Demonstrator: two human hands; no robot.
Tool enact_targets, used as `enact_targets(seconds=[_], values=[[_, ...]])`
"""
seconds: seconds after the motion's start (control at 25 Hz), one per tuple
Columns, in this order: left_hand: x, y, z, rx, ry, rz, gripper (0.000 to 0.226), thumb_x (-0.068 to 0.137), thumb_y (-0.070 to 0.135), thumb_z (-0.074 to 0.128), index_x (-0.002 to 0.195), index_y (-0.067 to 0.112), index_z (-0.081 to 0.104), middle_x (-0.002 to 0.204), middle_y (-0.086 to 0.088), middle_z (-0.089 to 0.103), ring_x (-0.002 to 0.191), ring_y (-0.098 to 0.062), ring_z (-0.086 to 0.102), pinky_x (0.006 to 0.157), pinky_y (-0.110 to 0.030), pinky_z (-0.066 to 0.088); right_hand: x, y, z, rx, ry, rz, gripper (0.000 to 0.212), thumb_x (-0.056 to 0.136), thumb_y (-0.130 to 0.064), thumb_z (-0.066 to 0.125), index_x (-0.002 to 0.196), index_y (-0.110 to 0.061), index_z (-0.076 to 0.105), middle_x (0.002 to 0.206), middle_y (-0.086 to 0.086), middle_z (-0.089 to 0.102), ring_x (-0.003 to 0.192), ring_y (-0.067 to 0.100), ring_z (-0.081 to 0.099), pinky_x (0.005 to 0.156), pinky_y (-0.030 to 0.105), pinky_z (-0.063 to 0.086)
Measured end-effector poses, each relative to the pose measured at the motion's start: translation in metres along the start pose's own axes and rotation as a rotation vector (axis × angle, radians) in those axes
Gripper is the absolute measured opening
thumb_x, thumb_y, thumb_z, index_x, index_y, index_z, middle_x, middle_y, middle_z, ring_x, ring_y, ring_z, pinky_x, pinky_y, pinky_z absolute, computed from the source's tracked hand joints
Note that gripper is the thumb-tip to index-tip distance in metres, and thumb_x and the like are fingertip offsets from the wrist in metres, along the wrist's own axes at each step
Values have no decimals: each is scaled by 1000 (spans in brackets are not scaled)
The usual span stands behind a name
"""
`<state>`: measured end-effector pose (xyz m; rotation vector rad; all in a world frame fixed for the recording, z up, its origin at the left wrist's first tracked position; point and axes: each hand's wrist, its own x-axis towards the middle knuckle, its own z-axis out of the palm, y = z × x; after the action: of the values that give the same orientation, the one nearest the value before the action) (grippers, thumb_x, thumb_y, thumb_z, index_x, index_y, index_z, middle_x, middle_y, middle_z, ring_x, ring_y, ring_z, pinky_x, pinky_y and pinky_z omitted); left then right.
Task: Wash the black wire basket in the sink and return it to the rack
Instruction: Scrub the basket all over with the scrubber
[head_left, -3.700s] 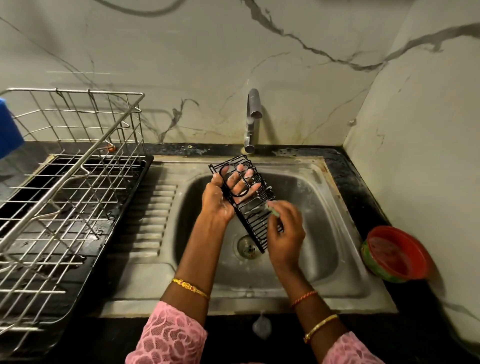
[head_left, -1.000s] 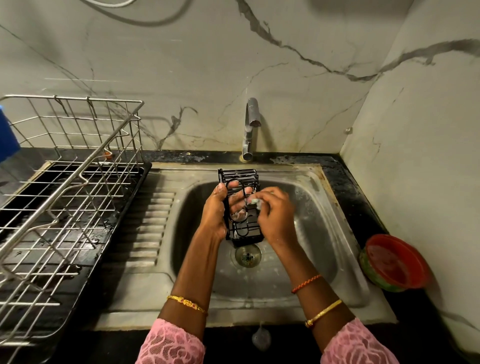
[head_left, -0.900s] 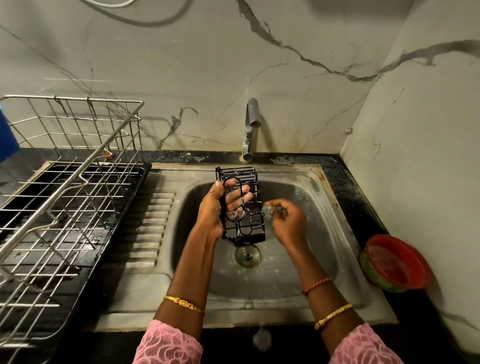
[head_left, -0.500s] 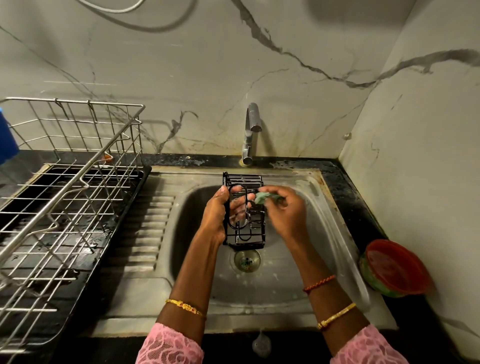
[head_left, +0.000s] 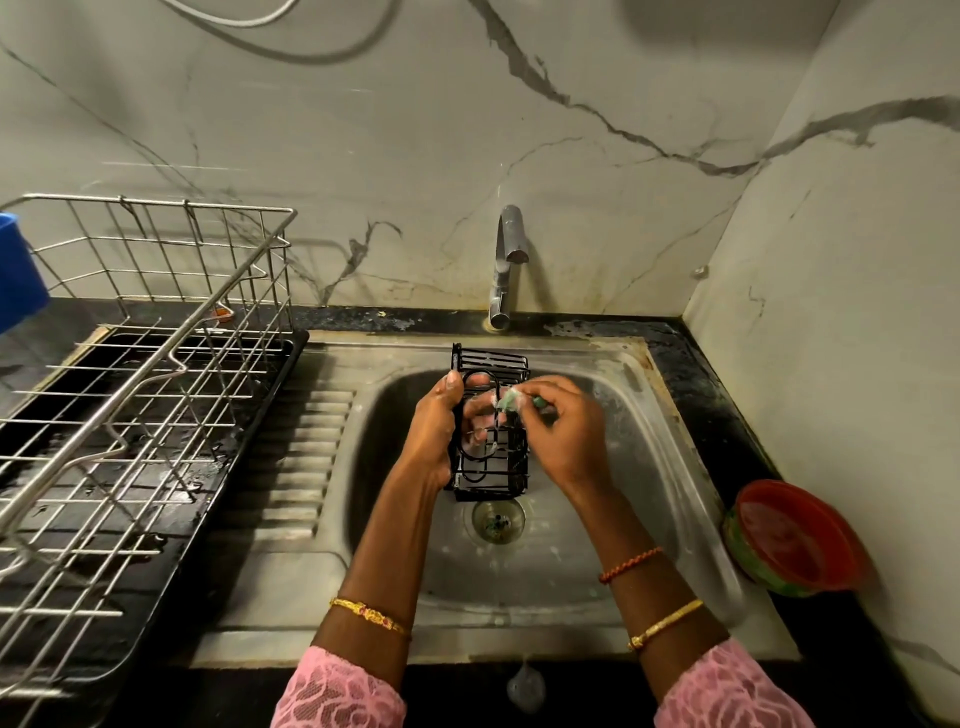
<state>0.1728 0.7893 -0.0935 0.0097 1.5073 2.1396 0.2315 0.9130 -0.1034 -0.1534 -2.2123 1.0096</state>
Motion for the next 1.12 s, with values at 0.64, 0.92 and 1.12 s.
enact_targets(seconds=[0.64, 0.92, 1.12], values=[[0, 3, -11, 28, -33, -22, 38, 103, 36, 28, 99, 16, 59, 89, -6, 76, 57, -10, 65, 40, -17, 32, -15, 25, 6, 117, 110, 444, 22, 87, 1, 56, 101, -13, 66, 94, -3, 64, 84, 15, 64, 67, 16, 51], [-7, 2, 0, 165, -19, 34, 31, 103, 32, 32, 96, 15, 58, 79, -2, 67, 52, -6, 62, 41, -16, 33, 13, -19, 11, 17, -34, 25, 13, 83, -8, 67, 94, -5, 72, 91, 0, 62, 77, -1, 54, 69, -2, 40], [-5, 2, -5, 135, 0, 37, 30, 103, 31, 35, 91, 15, 57, 81, 4, 71, 58, -19, 68, 35, -16, 23, -3, 10, -10, 53, 22, 99, 16, 82, 2, 64, 97, -2, 69, 95, 9, 68, 82, 2, 57, 76, 6, 47]])
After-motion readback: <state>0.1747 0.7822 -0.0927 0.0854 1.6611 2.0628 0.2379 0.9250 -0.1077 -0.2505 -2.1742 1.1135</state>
